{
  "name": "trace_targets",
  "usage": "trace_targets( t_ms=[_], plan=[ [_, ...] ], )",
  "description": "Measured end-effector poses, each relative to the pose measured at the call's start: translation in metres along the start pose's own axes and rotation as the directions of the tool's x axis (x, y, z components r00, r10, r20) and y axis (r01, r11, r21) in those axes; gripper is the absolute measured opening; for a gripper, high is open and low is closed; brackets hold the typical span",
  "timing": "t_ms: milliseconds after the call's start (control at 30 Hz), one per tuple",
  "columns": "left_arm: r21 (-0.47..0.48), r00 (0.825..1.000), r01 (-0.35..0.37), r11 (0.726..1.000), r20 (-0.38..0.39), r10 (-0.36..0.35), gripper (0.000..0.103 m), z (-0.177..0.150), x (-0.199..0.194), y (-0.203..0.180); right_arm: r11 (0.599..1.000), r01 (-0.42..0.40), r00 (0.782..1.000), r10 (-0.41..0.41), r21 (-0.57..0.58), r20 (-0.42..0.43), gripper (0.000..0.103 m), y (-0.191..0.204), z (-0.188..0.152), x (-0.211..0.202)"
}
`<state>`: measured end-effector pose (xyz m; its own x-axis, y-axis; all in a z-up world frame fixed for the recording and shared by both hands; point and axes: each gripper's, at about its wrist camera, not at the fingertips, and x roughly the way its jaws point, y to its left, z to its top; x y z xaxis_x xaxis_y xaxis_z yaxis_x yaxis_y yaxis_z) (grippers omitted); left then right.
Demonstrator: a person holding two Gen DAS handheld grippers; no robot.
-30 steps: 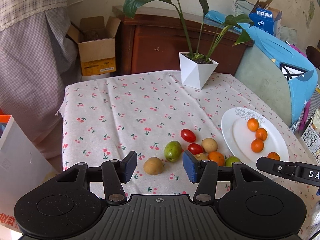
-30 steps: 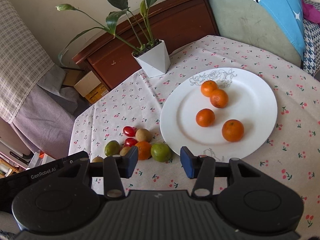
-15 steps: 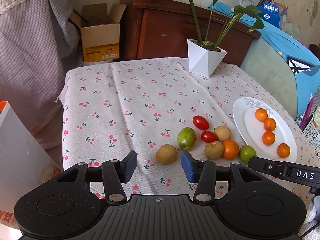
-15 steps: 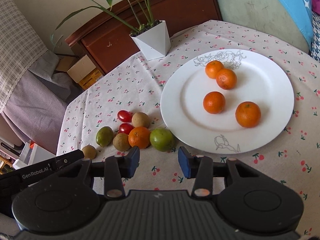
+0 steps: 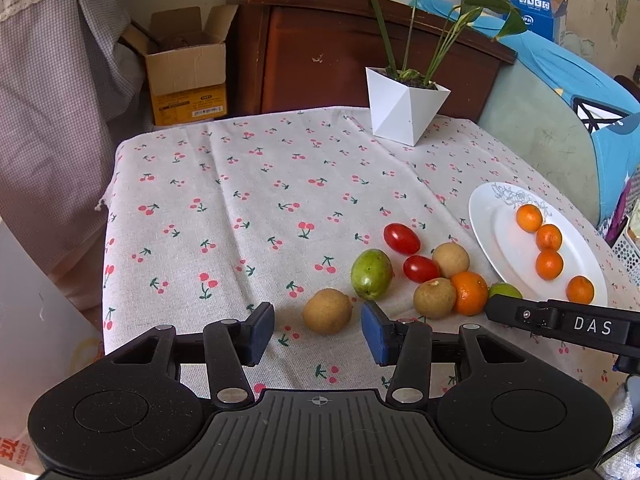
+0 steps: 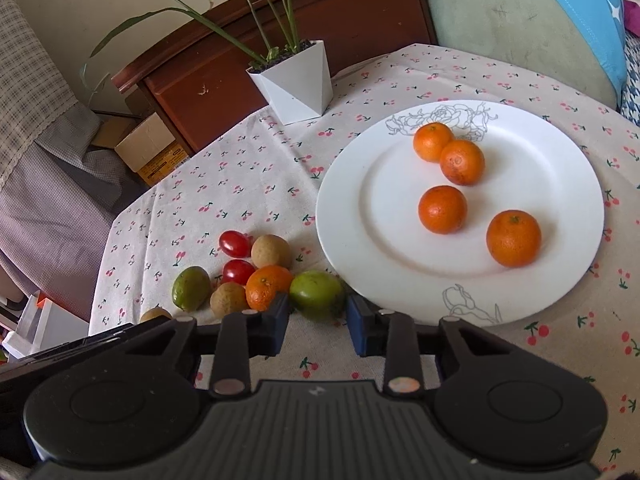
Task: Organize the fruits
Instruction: 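Move both tools back toward the remaining fruits, then grasp a brown kiwi with the left tool while the right tool grasps a green lime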
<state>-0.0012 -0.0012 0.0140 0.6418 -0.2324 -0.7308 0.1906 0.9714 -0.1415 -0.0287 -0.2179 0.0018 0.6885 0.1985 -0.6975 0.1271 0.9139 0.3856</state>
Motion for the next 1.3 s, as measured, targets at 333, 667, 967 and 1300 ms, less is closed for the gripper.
trace_targets(
  t_ms=[333,667,967,1300],
  plan=[
    [0.03,1.0,-0.007,1.0,0.015,0.007,0.025,-0.002,0.002,-0.006,1.0,-0.011,1.0,0.011,-0.011,-0.002,0.031,-0.001,0.0,-0.002],
    [0.011,0.999,0.02,1.0,0.048,-0.021,0.025,0.001,-0.008,-0.01,1.0,-0.025,1.0,0.025,0.005,-0.011,0.031,-0.005,0.0,-0.007],
    [0.0,0.996,0.047,0.999,0.072,-0.047,0.025,0.005,-0.014,-0.017,0.999,-0.042,0.999,0.042,0.015,0.002,0.031,-0.006,0.003,-0.013],
    [-0.014,0.991,0.095,0.995,0.098,-0.093,0.025,0.011,-0.021,-0.029,0.996,-0.085,0.995,0.083,0.022,0.062,0.031,-0.004,0.017,-0.034]
  ],
)
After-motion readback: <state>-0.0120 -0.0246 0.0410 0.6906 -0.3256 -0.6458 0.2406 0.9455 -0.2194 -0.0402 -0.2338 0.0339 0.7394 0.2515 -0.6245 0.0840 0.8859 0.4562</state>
